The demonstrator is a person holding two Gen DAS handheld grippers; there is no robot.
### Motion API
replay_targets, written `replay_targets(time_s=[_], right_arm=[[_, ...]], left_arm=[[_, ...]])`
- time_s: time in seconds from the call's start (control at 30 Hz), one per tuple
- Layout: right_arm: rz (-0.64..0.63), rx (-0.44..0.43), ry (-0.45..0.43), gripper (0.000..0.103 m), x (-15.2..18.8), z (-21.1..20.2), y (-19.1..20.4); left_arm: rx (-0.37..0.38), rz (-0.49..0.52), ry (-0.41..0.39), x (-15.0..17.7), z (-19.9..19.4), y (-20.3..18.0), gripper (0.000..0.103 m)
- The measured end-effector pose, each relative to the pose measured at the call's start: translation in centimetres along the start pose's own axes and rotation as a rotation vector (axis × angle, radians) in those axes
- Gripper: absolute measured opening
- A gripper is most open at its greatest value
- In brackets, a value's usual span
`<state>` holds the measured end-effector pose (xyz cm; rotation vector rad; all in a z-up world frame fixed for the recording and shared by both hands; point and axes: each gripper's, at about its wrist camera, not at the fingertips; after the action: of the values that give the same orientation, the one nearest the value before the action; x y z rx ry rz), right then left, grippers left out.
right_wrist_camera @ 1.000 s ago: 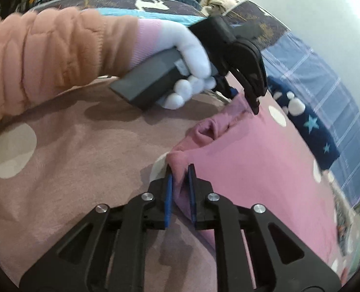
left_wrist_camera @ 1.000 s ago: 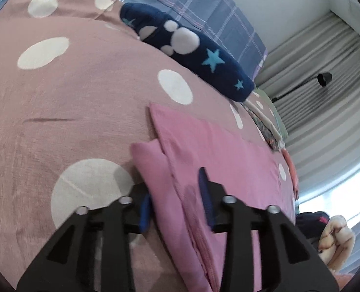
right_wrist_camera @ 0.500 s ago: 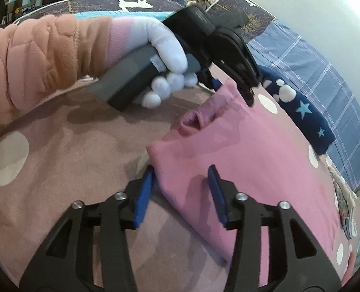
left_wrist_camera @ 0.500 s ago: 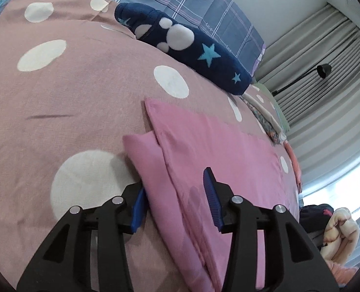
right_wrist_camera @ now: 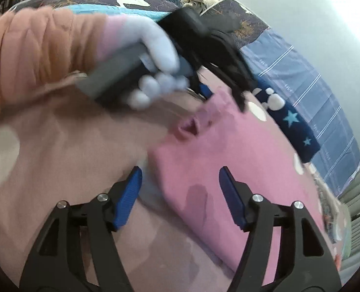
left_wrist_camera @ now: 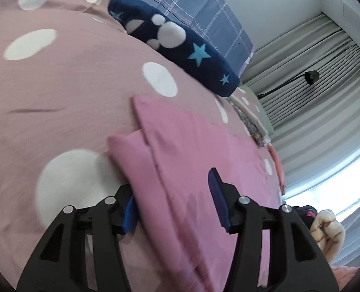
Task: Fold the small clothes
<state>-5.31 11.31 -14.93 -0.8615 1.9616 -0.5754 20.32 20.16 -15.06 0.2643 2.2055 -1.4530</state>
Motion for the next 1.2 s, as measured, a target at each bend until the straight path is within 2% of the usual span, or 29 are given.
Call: replay_targets(time_s=[0.07, 0.13, 0.2, 0.3, 0.37, 0.43, 0.5, 0.77, 1.07, 1.2], right_arm=[[0.030, -0.006, 0.032, 0.064, -0.8, 1.2, 0.1], [0.089, -0.031, 0.074, 0.060, -1.3, 2.3, -0.7], [0.120, -0.052, 0.094, 0.057, -1.5, 2.9, -1.0], [0.152, -0.076, 0.105, 0.050, -1.6, 3.6, -1.4], [0.178, -0.098, 0.108, 0.017, -1.5, 3.8, -1.9], [0.233, -0.128, 0.111, 0.013, -1.2, 3.8, -2.9], [0.298, -0.150, 0.097, 0.011, -0.9, 3.3, -4.2], [0.462, -0.103, 0.007, 0.010, 1.2, -0.6, -9.5], [0.678, -0.102, 0.036, 0.010, 6.1, -1.7, -16.3], [0.775, -0.134, 0.050, 0.010, 8.9, -2.0, -18.7]], left_arm=[[0.005, 0.007, 0.015, -0.4, 0.9, -0.3, 0.053], [-0.007, 0.019, 0.024, -0.6, 1.6, -0.6, 0.046], [-0.028, 0.011, 0.029, -0.8, 2.4, -0.4, 0.030], [-0.040, -0.031, 0.014, -1.1, 2.8, 0.2, 0.012], [-0.047, -0.045, 0.011, -1.1, 2.8, 0.2, 0.010], [-0.068, -0.026, 0.012, -1.2, 2.8, -0.5, 0.010], [-0.086, -0.004, 0.014, -1.4, 2.7, -1.4, 0.009], [-0.105, 0.061, 0.025, -2.9, 4.4, -6.9, 0.009], [-0.136, 0.110, 0.047, -3.3, 9.3, -12.9, 0.008], [-0.163, 0.124, 0.069, -2.9, 11.9, -15.0, 0.008]])
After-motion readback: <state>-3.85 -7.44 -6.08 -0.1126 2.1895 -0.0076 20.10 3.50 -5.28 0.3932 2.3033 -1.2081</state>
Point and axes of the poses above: each gripper's, at about its wrist camera, not at the fingertips, and z roughly the way its jaws point, y to its left, x to its underside, and after that the axes turned 14 degrees about x, right-handed
